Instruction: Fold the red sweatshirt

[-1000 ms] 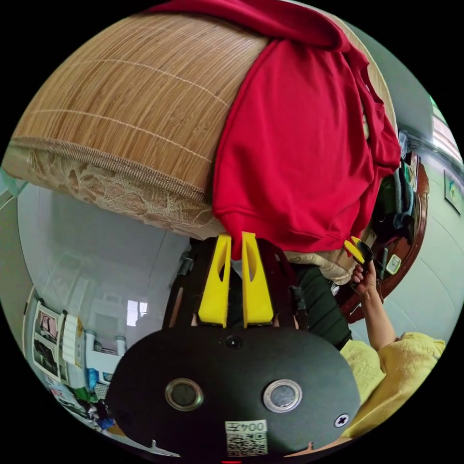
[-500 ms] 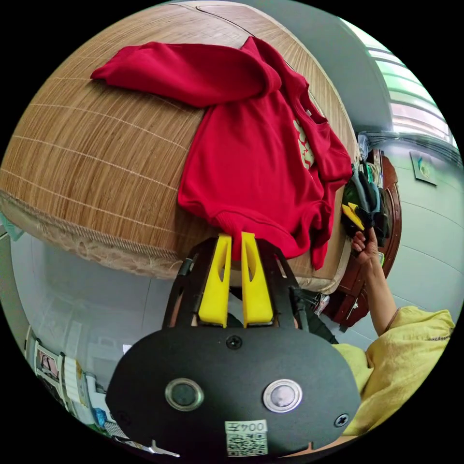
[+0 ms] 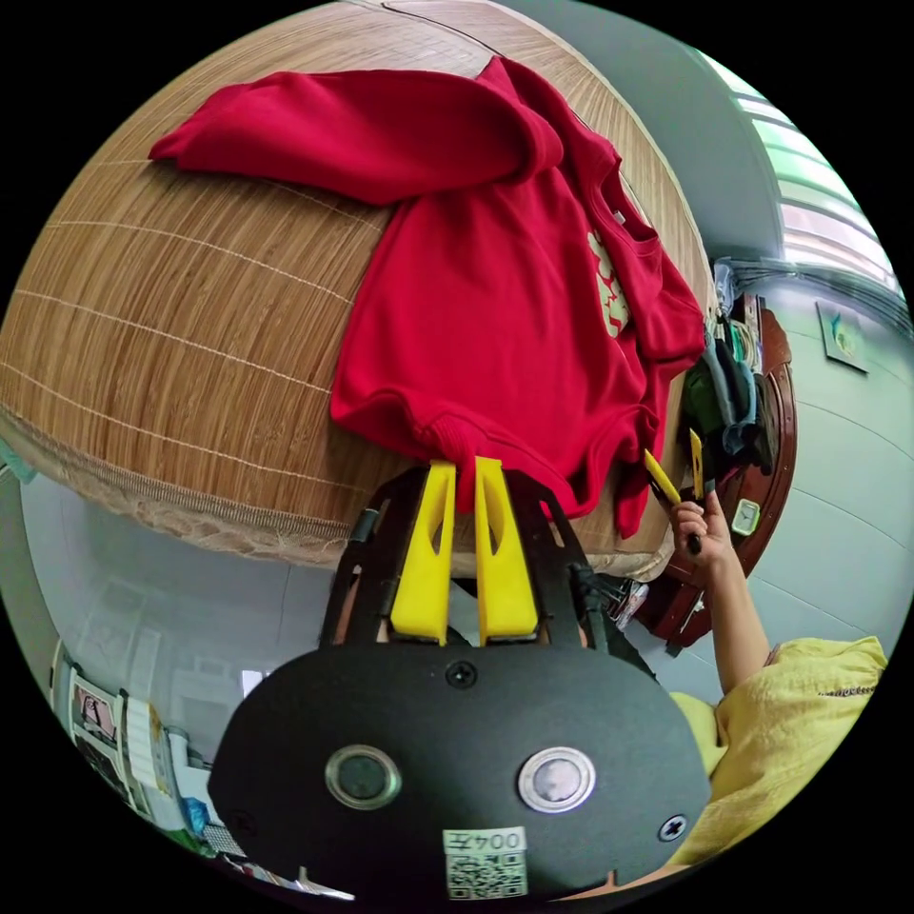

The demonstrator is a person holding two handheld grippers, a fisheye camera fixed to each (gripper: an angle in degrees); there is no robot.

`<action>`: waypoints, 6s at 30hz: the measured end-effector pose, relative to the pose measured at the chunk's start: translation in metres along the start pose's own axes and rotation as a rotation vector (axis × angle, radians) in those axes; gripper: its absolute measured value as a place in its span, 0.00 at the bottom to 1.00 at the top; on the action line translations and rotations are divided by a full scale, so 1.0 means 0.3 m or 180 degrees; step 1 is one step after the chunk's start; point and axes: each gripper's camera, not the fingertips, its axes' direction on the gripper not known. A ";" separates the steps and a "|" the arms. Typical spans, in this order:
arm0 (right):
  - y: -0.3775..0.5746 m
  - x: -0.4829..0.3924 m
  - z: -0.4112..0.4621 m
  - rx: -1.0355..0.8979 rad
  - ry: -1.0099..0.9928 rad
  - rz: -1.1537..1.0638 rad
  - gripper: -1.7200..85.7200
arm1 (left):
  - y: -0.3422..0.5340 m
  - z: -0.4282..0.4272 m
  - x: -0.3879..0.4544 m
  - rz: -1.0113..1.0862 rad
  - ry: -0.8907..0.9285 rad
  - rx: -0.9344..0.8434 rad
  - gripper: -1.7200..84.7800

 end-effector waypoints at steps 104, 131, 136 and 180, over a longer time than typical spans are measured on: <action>0.296 0.185 0.444 -0.0812 0.3441 -0.2001 0.02 | 0.139 -0.130 0.447 0.0838 -0.0960 -0.0232 0.05; -0.003 0.198 0.360 -0.1325 0.3793 -0.1215 0.09 | 0.136 -0.087 0.511 0.0421 -0.1571 -0.0664 0.07; 0.042 -0.027 0.323 -0.1267 0.3844 -0.1720 0.19 | 0.110 -0.045 0.562 0.0382 -0.1765 -0.0783 0.10; -0.429 -0.383 0.901 -0.1175 0.4718 -0.2706 0.19 | -0.551 -0.594 0.799 0.1085 -0.1154 0.0981 0.05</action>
